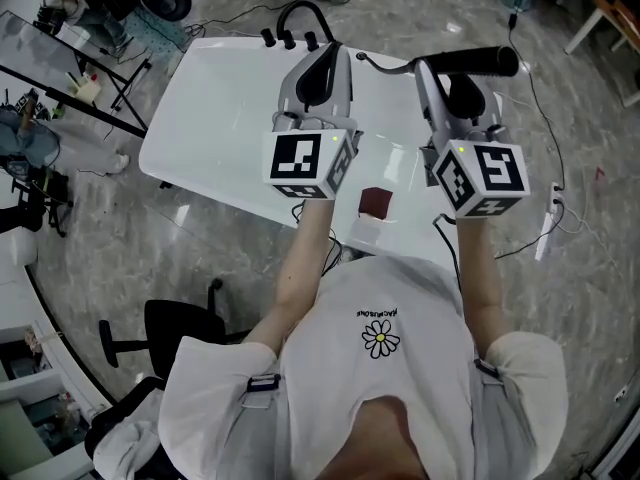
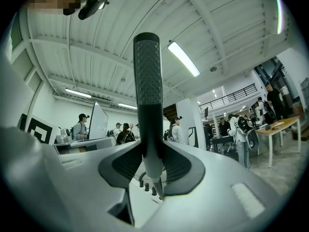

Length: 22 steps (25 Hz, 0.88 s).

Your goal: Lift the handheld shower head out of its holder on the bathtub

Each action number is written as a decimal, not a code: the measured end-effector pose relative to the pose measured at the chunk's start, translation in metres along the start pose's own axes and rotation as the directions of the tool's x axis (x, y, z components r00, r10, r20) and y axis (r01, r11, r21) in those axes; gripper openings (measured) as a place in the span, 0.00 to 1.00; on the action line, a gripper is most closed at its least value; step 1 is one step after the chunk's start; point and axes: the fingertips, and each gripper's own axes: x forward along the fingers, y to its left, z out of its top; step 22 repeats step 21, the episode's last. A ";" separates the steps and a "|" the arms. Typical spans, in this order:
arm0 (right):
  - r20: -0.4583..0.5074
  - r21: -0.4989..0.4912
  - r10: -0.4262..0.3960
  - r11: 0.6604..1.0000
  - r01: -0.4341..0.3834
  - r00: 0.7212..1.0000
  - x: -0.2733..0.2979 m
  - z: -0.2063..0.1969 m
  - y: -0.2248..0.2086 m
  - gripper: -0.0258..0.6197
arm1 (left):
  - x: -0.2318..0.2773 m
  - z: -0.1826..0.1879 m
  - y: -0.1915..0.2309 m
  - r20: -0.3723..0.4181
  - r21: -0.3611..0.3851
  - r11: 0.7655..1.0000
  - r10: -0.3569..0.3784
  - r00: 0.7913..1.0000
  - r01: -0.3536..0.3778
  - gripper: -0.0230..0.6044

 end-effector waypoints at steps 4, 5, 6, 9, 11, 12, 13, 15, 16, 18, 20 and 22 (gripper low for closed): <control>-0.003 -0.004 -0.004 1.000 0.004 1.000 0.000 -0.002 -0.002 0.27 | 0.002 -0.002 -0.001 -0.002 -0.004 1.000 0.000 1.000 0.000 0.04; -0.003 -0.001 -0.005 1.000 0.005 1.000 0.000 -0.004 -0.003 0.27 | 0.003 -0.003 -0.001 -0.004 -0.005 1.000 0.002 1.000 -0.002 0.04; -0.004 0.002 -0.005 1.000 0.005 1.000 0.000 -0.004 -0.005 0.27 | 0.003 -0.004 0.000 -0.005 -0.006 1.000 0.003 1.000 -0.003 0.04; -0.001 0.014 -0.004 1.000 0.004 1.000 0.001 -0.005 -0.007 0.27 | 0.005 -0.005 0.000 -0.003 -0.003 1.000 0.005 1.000 -0.005 0.04; 0.002 0.013 -0.004 1.000 0.003 1.000 0.001 -0.004 -0.007 0.27 | 0.006 -0.005 0.001 -0.004 -0.005 1.000 0.005 1.000 -0.005 0.04; 0.003 0.008 -0.004 1.000 0.004 1.000 0.002 -0.003 -0.007 0.27 | 0.006 -0.006 0.002 -0.009 -0.005 1.000 0.006 1.000 -0.007 0.04; 0.004 0.002 -0.004 1.000 0.004 1.000 0.003 -0.003 -0.007 0.27 | 0.007 -0.008 0.002 -0.015 -0.005 1.000 0.009 1.000 -0.009 0.04; 0.006 -0.007 -0.005 1.000 0.005 1.000 0.004 -0.002 -0.007 0.27 | 0.007 -0.011 0.004 -0.025 -0.002 1.000 0.013 1.000 -0.013 0.04; 0.007 -0.009 -0.005 1.000 0.005 1.000 0.004 -0.001 -0.007 0.27 | 0.007 -0.011 0.004 -0.026 0.000 1.000 0.014 1.000 -0.014 0.04; 0.010 -0.007 -0.007 1.000 0.007 1.000 0.004 -0.001 -0.007 0.27 | 0.006 -0.011 0.004 -0.027 0.003 1.000 0.013 1.000 -0.013 0.04; 0.010 -0.004 -0.010 1.000 0.010 1.000 0.003 0.000 -0.007 0.27 | 0.005 -0.012 0.005 -0.031 0.005 1.000 0.014 0.999 -0.014 0.04; 0.010 -0.002 -0.012 1.000 0.012 1.000 0.003 0.000 -0.007 0.27 | 0.004 -0.013 0.005 -0.032 0.006 1.000 0.015 0.999 -0.014 0.04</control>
